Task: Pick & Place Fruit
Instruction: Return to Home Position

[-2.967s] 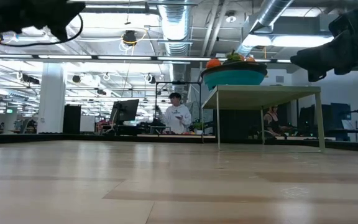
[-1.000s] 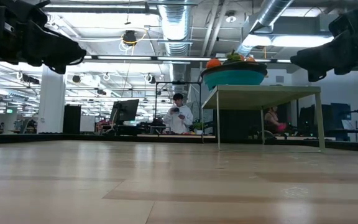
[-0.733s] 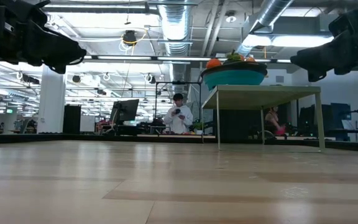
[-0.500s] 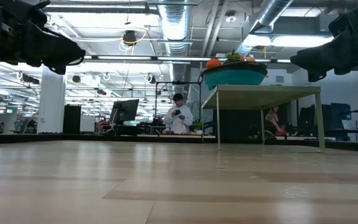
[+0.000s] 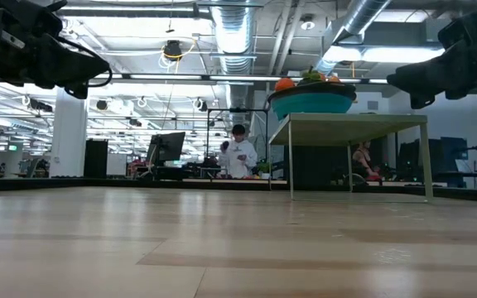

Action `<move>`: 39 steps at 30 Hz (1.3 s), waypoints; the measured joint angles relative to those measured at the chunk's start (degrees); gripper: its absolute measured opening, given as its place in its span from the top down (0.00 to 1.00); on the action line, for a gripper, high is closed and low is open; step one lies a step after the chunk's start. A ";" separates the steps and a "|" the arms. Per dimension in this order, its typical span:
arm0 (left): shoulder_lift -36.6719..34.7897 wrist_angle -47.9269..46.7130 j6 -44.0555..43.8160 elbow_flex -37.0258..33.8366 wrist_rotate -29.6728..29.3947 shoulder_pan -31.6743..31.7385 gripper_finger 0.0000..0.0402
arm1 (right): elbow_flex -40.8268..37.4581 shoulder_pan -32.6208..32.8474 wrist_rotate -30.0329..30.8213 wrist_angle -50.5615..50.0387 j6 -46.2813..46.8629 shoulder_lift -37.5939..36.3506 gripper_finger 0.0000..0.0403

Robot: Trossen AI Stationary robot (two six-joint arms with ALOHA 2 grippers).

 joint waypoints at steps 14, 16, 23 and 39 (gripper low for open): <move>0.46 2.19 -0.02 -0.04 -0.06 0.00 1.00 | 0.00 0.00 0.00 0.01 0.00 0.00 0.72; 0.46 2.21 -0.02 -0.04 -0.08 0.00 1.00 | 0.00 -0.01 0.00 0.01 -0.01 0.01 0.72; 0.46 2.78 -0.02 -0.04 -0.28 0.00 1.00 | 0.00 -0.02 0.00 0.00 0.00 0.00 0.72; 0.46 3.17 -0.02 -0.04 -0.49 -0.02 1.00 | 0.00 0.95 0.03 0.02 -0.18 -1.22 0.72</move>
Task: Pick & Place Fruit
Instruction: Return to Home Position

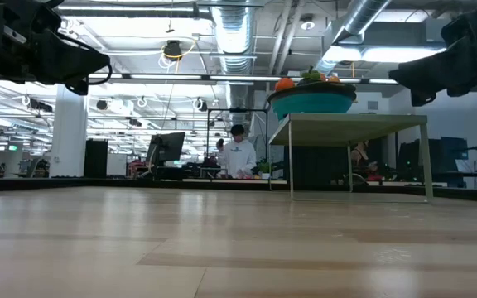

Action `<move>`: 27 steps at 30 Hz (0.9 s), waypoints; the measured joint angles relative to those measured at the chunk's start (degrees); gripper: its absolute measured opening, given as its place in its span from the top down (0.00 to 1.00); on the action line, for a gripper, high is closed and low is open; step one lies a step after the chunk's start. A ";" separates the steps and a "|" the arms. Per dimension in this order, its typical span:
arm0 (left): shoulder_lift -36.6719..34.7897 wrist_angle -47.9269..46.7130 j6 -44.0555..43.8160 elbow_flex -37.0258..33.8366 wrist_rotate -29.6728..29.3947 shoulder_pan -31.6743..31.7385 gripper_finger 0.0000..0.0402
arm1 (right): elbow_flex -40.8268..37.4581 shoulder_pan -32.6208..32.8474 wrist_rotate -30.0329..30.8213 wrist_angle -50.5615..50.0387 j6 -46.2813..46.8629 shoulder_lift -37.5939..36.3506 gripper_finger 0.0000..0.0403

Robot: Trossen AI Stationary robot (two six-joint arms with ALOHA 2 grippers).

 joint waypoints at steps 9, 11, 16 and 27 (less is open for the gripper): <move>0.07 0.05 -0.02 0.00 0.02 -0.01 1.00 | -0.02 2.34 -0.03 -0.07 -2.20 0.04 0.88; 0.07 0.09 -0.02 0.00 0.02 -0.01 1.00 | -0.02 2.97 -0.04 -0.07 -2.22 0.02 0.96; 0.07 0.13 -0.02 0.00 0.02 -0.01 1.00 | -0.02 4.48 -0.05 -0.09 -2.40 0.02 0.98; 0.07 0.45 -0.02 0.00 0.02 -0.01 1.00 | -0.02 6.20 -0.05 -0.10 -2.41 0.00 1.00</move>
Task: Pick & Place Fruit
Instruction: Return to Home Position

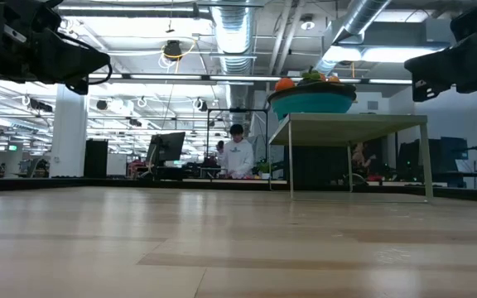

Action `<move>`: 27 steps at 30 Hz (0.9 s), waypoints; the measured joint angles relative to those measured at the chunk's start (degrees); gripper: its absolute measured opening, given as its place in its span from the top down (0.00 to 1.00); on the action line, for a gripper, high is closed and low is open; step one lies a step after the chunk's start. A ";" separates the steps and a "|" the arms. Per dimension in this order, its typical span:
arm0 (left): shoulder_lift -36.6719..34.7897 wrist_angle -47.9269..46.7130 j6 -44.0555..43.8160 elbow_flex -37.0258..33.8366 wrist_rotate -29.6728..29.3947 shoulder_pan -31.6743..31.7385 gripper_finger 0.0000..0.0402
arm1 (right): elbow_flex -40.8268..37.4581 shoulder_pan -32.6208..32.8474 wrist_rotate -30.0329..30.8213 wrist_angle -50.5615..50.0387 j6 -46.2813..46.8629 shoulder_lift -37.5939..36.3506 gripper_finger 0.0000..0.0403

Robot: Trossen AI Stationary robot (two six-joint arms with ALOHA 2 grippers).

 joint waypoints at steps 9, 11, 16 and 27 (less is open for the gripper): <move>0.00 0.09 0.00 0.00 0.02 0.00 1.00 | 0.00 -0.07 0.00 -0.01 0.09 0.00 1.00; 0.00 0.12 0.00 0.00 0.02 0.00 1.00 | 0.00 -0.07 0.00 -0.01 0.17 0.00 1.00; 0.00 0.27 0.00 0.00 0.02 0.00 1.00 | 0.00 -0.07 0.00 0.01 0.19 0.00 0.99; 0.00 0.46 0.00 0.00 0.02 0.00 1.00 | 0.00 -0.07 0.00 0.01 0.17 0.00 0.99</move>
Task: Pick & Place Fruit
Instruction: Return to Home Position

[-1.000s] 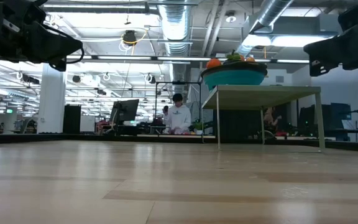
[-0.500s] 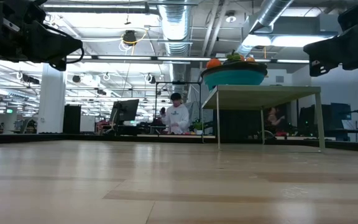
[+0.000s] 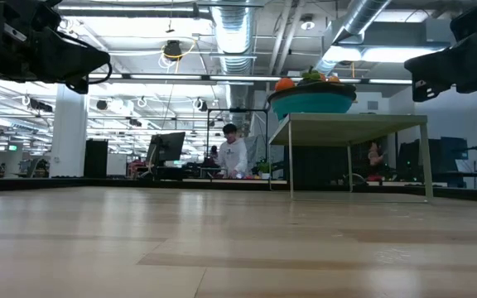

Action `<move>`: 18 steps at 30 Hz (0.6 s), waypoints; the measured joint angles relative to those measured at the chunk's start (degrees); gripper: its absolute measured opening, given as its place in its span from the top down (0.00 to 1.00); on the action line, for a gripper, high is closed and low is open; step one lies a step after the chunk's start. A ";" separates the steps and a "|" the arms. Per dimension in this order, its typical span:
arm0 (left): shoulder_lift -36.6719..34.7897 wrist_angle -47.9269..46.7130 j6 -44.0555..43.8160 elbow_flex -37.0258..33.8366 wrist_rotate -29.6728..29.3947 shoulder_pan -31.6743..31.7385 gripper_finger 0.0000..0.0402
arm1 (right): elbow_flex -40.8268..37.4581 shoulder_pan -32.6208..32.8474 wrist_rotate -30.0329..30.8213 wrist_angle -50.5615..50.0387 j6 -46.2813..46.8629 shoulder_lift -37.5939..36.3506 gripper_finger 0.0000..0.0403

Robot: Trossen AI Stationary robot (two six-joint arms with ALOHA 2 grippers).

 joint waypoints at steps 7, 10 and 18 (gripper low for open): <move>0.00 0.31 0.01 0.00 0.00 0.00 1.00 | 0.00 0.00 0.00 0.02 0.00 0.00 0.99; 0.00 0.39 0.02 0.00 0.02 0.00 1.00 | 0.00 0.02 0.00 0.02 0.00 0.00 0.99; 0.00 0.38 0.00 0.00 0.02 0.00 1.00 | 0.00 0.00 0.00 0.02 0.00 0.00 0.99</move>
